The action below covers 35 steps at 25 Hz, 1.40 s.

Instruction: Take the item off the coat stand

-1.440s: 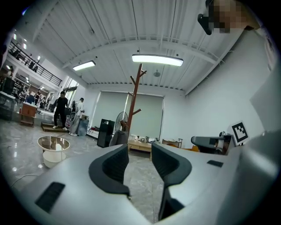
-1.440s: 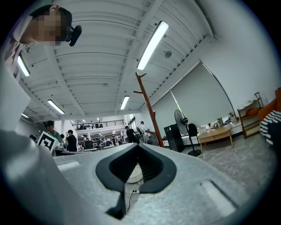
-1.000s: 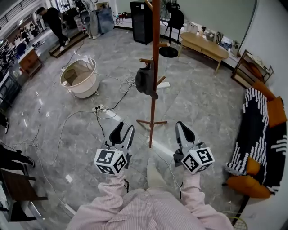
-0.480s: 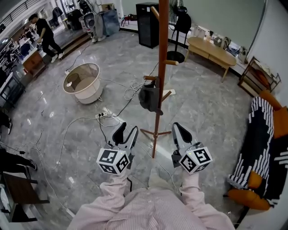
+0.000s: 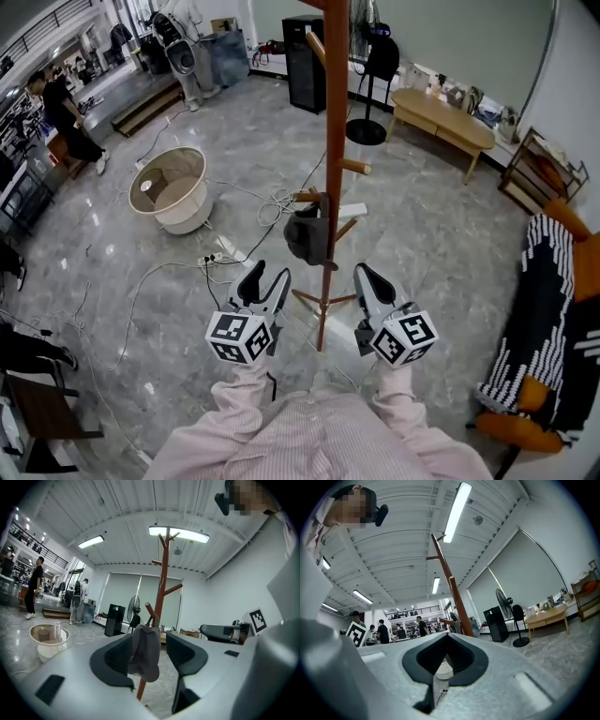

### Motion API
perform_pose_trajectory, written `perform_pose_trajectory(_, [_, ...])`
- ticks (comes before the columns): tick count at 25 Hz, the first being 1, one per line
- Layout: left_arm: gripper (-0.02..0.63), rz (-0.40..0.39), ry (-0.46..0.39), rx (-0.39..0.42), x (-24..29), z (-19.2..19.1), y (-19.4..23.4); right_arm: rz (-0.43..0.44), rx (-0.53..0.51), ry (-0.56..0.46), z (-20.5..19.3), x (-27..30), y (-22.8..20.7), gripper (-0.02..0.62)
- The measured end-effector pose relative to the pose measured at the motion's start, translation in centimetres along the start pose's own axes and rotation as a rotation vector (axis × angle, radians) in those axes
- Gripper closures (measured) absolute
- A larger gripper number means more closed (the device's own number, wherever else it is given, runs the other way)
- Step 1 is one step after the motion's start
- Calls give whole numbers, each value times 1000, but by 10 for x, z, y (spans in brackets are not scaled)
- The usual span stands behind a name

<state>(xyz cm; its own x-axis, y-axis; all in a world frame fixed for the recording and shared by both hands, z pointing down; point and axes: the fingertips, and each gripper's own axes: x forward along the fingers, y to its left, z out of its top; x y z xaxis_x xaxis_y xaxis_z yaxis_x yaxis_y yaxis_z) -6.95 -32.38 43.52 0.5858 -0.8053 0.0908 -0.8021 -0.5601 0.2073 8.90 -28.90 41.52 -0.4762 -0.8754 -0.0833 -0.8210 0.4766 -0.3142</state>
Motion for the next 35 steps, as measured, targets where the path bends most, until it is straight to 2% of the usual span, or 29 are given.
perform_pose_trajectory(5, [385, -20, 19, 34, 30, 5, 11, 22, 0, 10, -1, 17, -8, 591])
perform_pose_trajectory(10, [383, -73, 67, 66, 57, 5, 18, 25, 3, 20, -1, 26, -13, 591])
perform_pose_trajectory(18, [367, -144, 164, 105, 104, -5, 26, -38, 13, 0, 5, 36, -32, 591])
perform_pose_trajectory(22, [356, -204, 237, 166, 124, -15, 27, -75, 18, -16, 6, 37, -41, 591])
perform_pose_trajectory(32, [356, -297, 280, 157, 145, -23, 26, -116, 34, -24, 3, 39, -44, 591])
perform_pose_trajectory(35, [387, -297, 288, 177, 148, -25, 25, -129, 37, -24, 2, 38, -45, 591])
